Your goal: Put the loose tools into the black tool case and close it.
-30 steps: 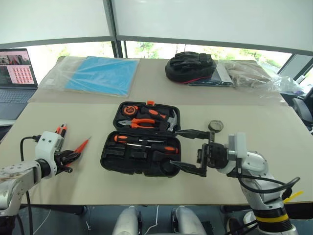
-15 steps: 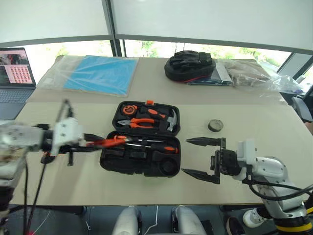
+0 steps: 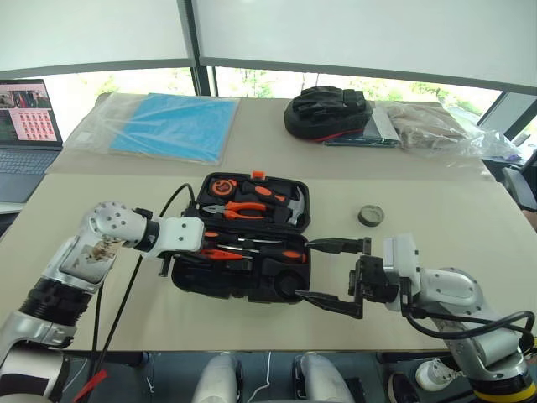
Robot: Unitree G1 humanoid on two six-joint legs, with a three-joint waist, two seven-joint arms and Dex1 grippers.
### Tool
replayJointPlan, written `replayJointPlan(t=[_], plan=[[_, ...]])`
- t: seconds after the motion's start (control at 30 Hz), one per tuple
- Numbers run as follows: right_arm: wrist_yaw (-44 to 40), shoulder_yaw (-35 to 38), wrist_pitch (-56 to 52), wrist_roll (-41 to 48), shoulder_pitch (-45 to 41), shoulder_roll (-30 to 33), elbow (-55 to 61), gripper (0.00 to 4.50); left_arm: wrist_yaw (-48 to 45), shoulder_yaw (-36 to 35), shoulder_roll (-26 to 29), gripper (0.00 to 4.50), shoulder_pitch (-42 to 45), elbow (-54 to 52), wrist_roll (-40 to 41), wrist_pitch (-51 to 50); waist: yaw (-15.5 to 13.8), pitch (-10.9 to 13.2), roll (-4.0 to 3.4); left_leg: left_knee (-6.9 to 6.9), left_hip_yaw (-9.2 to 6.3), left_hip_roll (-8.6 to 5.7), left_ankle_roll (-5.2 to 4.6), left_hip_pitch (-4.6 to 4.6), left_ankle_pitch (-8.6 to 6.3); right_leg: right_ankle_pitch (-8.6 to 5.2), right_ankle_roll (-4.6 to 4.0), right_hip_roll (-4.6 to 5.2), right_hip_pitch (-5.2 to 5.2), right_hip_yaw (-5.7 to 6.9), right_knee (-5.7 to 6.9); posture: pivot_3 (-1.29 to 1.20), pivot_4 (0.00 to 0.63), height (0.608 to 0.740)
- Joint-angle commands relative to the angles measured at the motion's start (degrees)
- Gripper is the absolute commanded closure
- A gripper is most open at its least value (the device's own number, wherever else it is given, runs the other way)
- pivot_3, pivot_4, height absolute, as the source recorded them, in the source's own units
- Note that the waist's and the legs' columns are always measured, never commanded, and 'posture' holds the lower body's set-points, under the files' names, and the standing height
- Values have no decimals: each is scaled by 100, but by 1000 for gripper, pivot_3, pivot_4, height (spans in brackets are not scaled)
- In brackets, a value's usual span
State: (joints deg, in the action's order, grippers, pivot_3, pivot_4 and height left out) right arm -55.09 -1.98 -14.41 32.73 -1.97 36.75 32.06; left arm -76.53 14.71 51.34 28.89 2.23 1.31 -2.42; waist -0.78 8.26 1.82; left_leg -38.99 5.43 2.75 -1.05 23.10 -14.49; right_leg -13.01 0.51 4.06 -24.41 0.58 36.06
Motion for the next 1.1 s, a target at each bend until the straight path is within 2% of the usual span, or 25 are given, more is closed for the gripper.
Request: replayJointPlan(t=[0.03,0.27,0.4,0.47,0.5,0.53,0.7,0.8,0.87,0.97,1.1], plan=[[37,-17,0,9,-87,-15,168,0,-94,139,42,4069,34,-192,-162,-99,1,0,0,0,-1,0,0,0,0,0,0,0,0,0,0,0,150,740],[64,-79,11,-34,-199,-35,80,0,-231,343,241,4069,-10,-447,-552,-467,24,0,0,1,-4,3,0,-7,0,0,-1,-6,3,-4,2,0,150,740],[73,-137,25,-64,-258,-57,22,0,-255,318,118,4069,-59,-612,-362,-957,27,-1,0,2,-8,4,-1,-12,-1,-1,-2,-7,5,-6,3,0,150,740],[63,-165,38,-82,-278,-73,-13,0,-182,143,-80,3065,-56,-657,-37,-1223,24,-1,0,2,-9,4,-1,-14,-1,-1,-2,-7,6,-8,3,0,150,740],[51,-165,41,-76,-286,-76,-31,0,-213,3,-156,2832,-34,-669,201,-1303,18,-1,0,2,-11,3,-2,-15,-1,-1,-1,-6,7,-9,4,0,150,740],[40,-158,47,-71,-282,-75,-40,0,-266,-116,-176,2338,-19,-684,377,-1322,15,0,1,1,-14,3,-2,-14,-1,-1,-1,-6,7,-9,4,0,150,740],[-56,-98,45,0,-190,-25,-17,0,-605,-1030,-123,661,-41,-497,1512,-1458,13,3,6,-6,-33,5,-2,-1,-1,-1,-1,-6,-1,-3,7,0,150,740],[-140,-55,55,46,-121,6,-67,0,-664,-1513,-274,661,-79,-240,1990,-1221,14,3,6,-6,-40,4,-2,-4,-1,-1,-1,-6,1,-3,8,0,150,740],[-187,-71,89,34,-121,-27,-155,0,-548,-1534,-452,661,-112,-6,1926,-854,12,3,6,-7,-41,3,-2,-5,-1,-1,-1,-6,3,-2,8,0,150,740],[-230,-113,153,18,-171,-128,-273,0,-617,-1398,-617,1469,-258,273,1794,-456,2,3,6,-9,-37,-2,-2,-13,-1,0,1,0,15,0,6,0,150,740],[-269,-129,246,-41,-283,-267,-414,0,-632,-1231,-779,2955,-425,696,1591,33,8,3,7,-10,-35,-2,-2,-11,-1,1,1,-1,12,-1,8,0,150,740]])
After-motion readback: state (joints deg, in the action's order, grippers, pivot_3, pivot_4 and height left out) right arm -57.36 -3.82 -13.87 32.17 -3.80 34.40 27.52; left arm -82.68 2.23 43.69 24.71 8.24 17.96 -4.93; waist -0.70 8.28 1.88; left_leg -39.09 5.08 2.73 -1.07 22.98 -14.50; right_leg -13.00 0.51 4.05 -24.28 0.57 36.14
